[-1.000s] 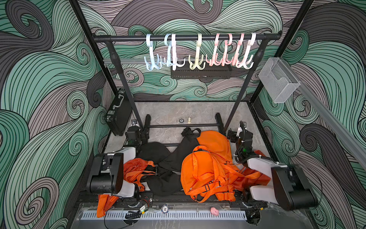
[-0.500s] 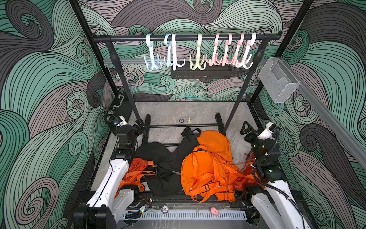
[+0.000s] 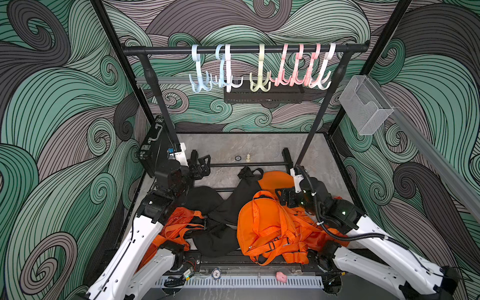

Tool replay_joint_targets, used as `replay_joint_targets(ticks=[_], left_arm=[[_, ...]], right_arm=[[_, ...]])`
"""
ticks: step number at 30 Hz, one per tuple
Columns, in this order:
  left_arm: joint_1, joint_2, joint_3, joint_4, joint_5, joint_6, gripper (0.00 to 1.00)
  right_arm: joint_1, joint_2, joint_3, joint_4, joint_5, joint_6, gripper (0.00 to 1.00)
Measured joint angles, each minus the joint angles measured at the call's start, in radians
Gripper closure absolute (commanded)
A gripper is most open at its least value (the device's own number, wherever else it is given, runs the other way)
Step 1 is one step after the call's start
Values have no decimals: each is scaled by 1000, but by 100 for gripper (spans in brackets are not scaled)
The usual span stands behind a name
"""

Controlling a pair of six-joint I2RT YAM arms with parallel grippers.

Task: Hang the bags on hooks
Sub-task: Pick up the bag from the bag.

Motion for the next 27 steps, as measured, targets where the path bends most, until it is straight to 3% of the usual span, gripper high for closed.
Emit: replay_joint_targets(ticks=[9,14,18,21,27], left_arm=[[-101,84,23,-113,-42,167,1],[-114,116,16,-134,-29,198,1],[-117,109,15,-132,-14,210,2],[-122,112,15,-130,8,217,2],[-163,113,15,-122,87,253,2]], right_arm=[[137,112,-9,-143,-12,97,41],[141,174,-48,-139,-16,124,57],[141,222,-53,-137,-6,124,65],[141,241,-51,-137,10,113,81],[141,240,35,-181,38,71,96]])
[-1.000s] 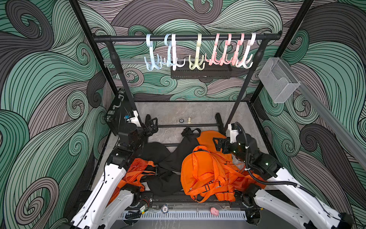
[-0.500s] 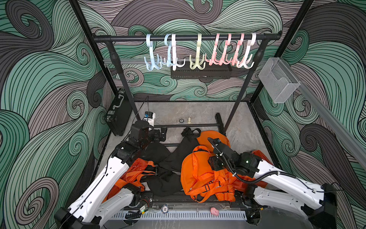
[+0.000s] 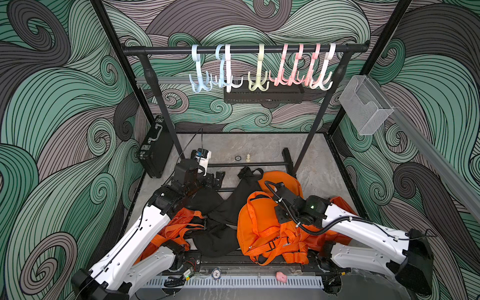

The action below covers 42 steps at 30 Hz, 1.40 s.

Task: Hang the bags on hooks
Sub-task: Pick up the bag from the bag.

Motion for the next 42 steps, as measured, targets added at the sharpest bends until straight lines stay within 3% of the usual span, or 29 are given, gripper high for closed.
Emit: replay_joint_targets(ticks=[2,11,19,24,28,32,37,42], left_arm=[[-34,0,0,7,41,20,2],[-283,39,2,44,130,123,2],[-436,124,2,125,140,106,2],[-478,205,2,212,133,52,5],[-493,249,2,253,98,14,19],[-497,252,2,276,43,-6,46],[-497,228,2,288,-43,10,65],[-497,182,6,275,-127,53,96]], right_arm=[[0,-19,67,-16,12,-26,100],[0,-85,303,-36,32,-172,100],[0,-70,394,-48,37,-262,100],[0,-69,434,-42,36,-297,100],[0,-71,446,-42,35,-312,100],[0,-95,448,-42,35,-329,100],[0,-124,477,-49,55,-353,100],[-20,-122,514,-62,75,-366,100]])
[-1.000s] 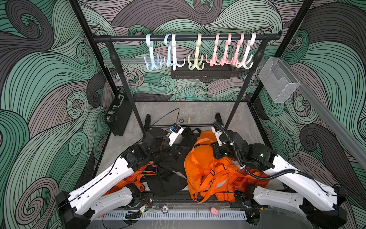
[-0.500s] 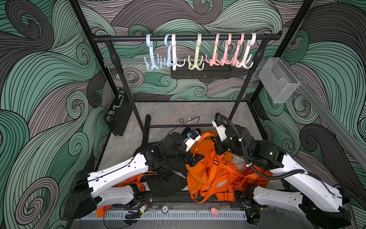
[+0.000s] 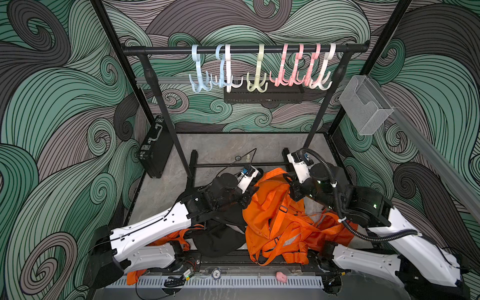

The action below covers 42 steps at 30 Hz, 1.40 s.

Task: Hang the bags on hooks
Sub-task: Pick up the bag from the bag, then hang the bag on the hook.

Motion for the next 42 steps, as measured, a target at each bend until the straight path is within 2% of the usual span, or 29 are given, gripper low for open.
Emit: replay_joint_targets(ticks=[1,5,9,14,23,28,34,37,42], left_arm=[[0,-2,12,-16,-21,18,99],[0,2,122,-89,-130,82,100],[-2,25,306,-114,-207,164,100],[-9,131,549,-159,-249,259,100],[-6,441,1012,-289,-294,347,100],[0,627,1323,-382,-277,360,100],[11,806,1641,-455,-247,370,100],[12,846,1702,-460,-238,375,100],[14,869,1715,-451,-216,378,100]], right_arm=[[-13,2,6,-5,-2,0,100],[-103,16,38,-32,-33,-1,100],[-205,31,93,-34,-99,-4,100],[-294,59,217,-23,-167,-15,100],[-502,164,484,-27,-192,-23,100],[-650,263,639,-24,-256,3,100],[-758,374,806,-13,-352,62,100],[-793,433,908,-9,-400,89,100],[-820,512,1050,-12,-455,121,100]])
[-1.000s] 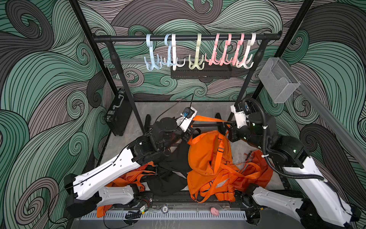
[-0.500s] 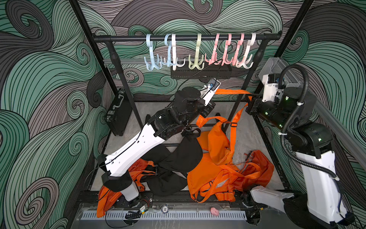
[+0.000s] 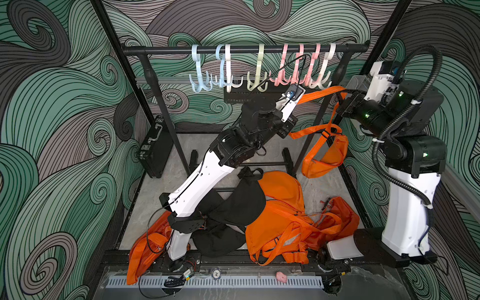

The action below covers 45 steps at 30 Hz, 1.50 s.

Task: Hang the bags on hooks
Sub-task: Hang the bag on the hook.

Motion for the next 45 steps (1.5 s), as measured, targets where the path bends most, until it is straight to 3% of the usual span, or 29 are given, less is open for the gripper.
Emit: replay_joint_targets(ticks=[10,23,32,45], left_arm=[[2,87,81,47,28,2,100],[26,121,81,60,42,6,100],[28,126,80,54,56,5,100],[28,129,19,28,81,-18,100]], right_arm=[[-58,187,290,-19,-108,77,100],[-111,274,332,-18,-244,174,100],[-115,248,205,0,-283,186,100],[-117,51,-208,132,-280,201,100]])
